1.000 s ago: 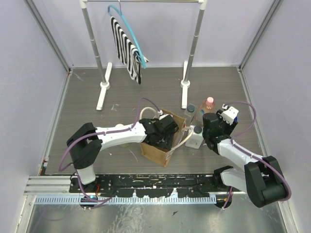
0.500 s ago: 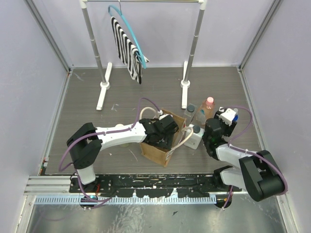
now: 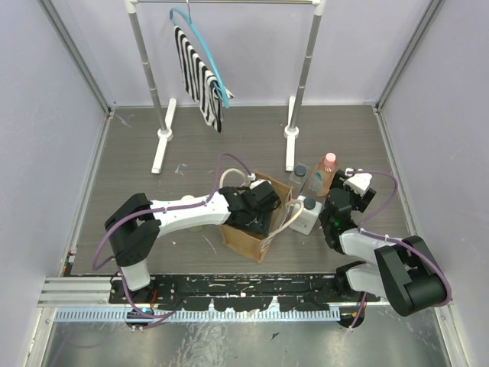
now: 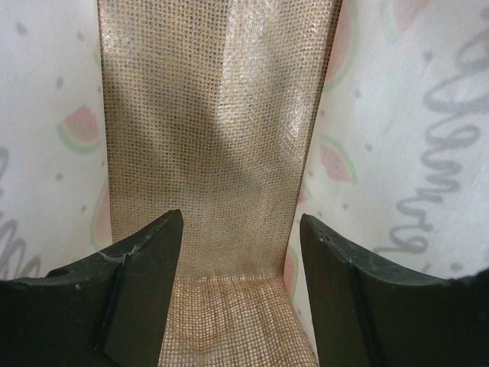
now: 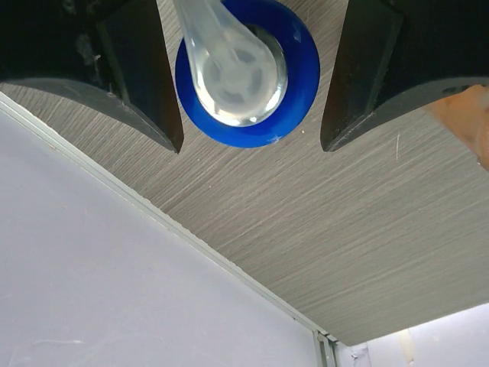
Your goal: Take the personal care products out of the canvas bag
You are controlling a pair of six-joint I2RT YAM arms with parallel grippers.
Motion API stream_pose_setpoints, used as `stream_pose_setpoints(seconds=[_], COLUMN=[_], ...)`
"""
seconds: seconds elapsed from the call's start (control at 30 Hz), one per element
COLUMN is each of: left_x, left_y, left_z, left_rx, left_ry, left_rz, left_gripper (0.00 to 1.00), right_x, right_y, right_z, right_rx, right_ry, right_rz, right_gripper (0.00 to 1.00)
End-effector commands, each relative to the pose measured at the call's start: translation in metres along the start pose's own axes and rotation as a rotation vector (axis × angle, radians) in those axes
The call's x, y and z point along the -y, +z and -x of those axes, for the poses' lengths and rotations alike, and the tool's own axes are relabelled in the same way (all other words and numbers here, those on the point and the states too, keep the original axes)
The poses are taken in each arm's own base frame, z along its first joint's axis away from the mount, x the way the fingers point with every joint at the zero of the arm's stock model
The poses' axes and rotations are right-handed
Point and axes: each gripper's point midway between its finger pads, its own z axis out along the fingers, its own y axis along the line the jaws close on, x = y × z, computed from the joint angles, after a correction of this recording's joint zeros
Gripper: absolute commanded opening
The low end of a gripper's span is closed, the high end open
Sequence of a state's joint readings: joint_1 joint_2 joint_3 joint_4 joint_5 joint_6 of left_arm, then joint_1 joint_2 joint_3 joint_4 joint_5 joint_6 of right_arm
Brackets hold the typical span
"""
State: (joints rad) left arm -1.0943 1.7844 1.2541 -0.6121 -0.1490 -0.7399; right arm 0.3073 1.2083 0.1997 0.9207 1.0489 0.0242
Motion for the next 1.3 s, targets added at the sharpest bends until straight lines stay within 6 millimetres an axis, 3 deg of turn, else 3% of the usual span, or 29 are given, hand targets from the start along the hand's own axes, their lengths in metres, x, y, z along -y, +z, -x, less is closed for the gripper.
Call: stream_pose_setpoints(seconds=[0.0,0.23,0.4,0.57,0.77,0.9,1.03,1.27], left_x=[0.001,-0.001,-0.003,-0.004,0.010,0.023,0.030,0.021], left_y=[-0.010,-0.010,-0.014,-0.023,-0.025,-0.018,0.001,0.038], left_z=[0.004,0.004,0.009,0.025,0.046,0.060,0.063,0.040], left_rx=[0.020,0.026,0.052,0.116,0.146,0.155,0.118,-0.041], left_ry=[0.006,0.006,0.002,0.006,0.025,0.046,0.064,0.057], left_rz=[-0.009,-0.002,0.008,0.028,0.013,0.013,0.013,0.073], left_gripper=[0.69,0.69,0.69,0.77,0.81,0.82,0.87,0.86], right_x=[0.001,-0.005,-0.004,-0.006,-0.006,-0.007,-0.005,0.003], right_y=[0.002,0.001,-0.003,-0.022,-0.043,-0.054,-0.063,-0.069], right_z=[0.019,0.024,0.050,0.104,0.164,0.194,0.210,0.220], right_rx=[0.051,0.042,0.057,0.108,0.133,0.125,0.116,0.123], right_ry=[0.084,0.109,0.131,0.219,0.268,0.292,0.320,0.319], right_rz=[-0.016,0.015,0.030,0.132,0.255,0.315,0.364,0.377], right_gripper=[0.78,0.89,0.95,0.96,0.96,0.96,0.94,0.94])
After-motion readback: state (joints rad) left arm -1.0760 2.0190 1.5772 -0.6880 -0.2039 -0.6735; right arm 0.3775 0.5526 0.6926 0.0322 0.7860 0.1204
